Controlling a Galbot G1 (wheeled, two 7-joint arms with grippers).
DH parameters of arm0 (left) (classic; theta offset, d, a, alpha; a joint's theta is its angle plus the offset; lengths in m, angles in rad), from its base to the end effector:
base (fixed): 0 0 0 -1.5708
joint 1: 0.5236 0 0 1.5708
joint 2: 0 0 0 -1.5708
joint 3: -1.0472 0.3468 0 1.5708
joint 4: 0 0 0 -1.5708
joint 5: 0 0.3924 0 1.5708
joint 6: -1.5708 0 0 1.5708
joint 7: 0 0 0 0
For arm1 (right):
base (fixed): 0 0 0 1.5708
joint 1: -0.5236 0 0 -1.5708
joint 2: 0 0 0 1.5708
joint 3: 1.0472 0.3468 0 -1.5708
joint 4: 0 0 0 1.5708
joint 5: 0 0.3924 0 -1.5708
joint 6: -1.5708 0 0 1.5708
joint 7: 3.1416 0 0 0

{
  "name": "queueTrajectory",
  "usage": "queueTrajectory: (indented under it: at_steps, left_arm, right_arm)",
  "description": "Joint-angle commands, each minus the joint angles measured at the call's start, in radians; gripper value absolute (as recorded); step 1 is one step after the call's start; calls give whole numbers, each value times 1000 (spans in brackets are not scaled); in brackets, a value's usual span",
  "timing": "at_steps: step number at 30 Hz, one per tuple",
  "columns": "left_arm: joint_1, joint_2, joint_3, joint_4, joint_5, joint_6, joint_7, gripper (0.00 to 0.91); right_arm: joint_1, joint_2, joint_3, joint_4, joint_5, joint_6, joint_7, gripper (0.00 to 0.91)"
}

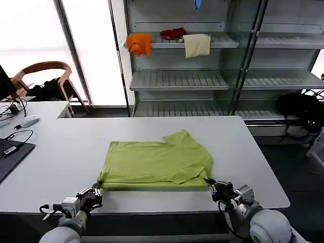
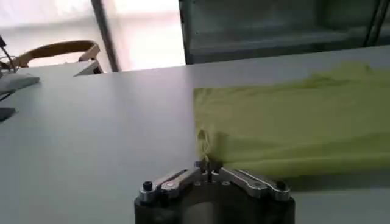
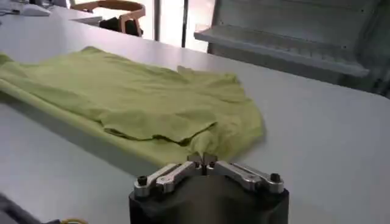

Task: Fold and organize the clothes.

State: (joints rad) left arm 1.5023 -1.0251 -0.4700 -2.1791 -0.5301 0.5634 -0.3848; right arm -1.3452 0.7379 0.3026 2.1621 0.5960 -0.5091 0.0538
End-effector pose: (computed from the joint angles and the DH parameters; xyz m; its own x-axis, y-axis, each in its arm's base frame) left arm 0.2388 0.0489 -0.2435 -0.8792 -0.0475 0.4742 0.0084 0.9933 0.1151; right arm 0.2630 -0.0467 -0.2262 -0.7829 -0.3861 0.4878 -0.4923 0.8639 -0.1064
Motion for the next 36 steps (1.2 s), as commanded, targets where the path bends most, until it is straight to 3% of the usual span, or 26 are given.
queueTrajectory:
  at_steps: [1, 7, 9, 10, 11, 12, 13, 23, 28, 36]
  left_arm:
    - [217, -9, -24, -137, 73, -14, -74, 10]
    - [256, -27, -12, -155, 103, -6, -77, 20]
    - [263, -29, -10, -158, 106, -6, -78, 262]
    - [266, -31, -7, -161, 110, -6, -84, 625]
    - [267, -32, -5, -165, 111, -4, -87, 907]
    - [268, -32, -5, -168, 113, 1, -88, 907]
    - [269, -31, -5, -176, 114, 10, -88, 907]
    - [268, -25, -11, -211, 135, 13, -115, 907]
    - [300, -11, -20, -286, 150, 13, -115, 907]
    - [164, 9, -17, -330, 88, 13, -94, 907]
  right_arm:
    - [-161, -51, 43, 95, -6, 10, 1, 0]
    - [-200, -57, 54, 106, -18, 14, 7, 0]
    - [-209, -57, 57, 108, -20, 14, 10, 0]
    - [-215, -57, 60, 112, -21, 14, 11, 81]
    - [-219, -57, 61, 112, -22, 14, 12, 433]
    - [-220, -57, 62, 112, -23, 14, 14, 705]
    - [-222, -56, 63, 111, -25, 13, 19, 907]
    - [-233, -58, 93, 146, -12, -2, 83, 907]
    - [-245, -76, 158, 182, 9, -11, 127, 907]
    - [-171, -86, 244, 183, 69, -42, 148, 907]
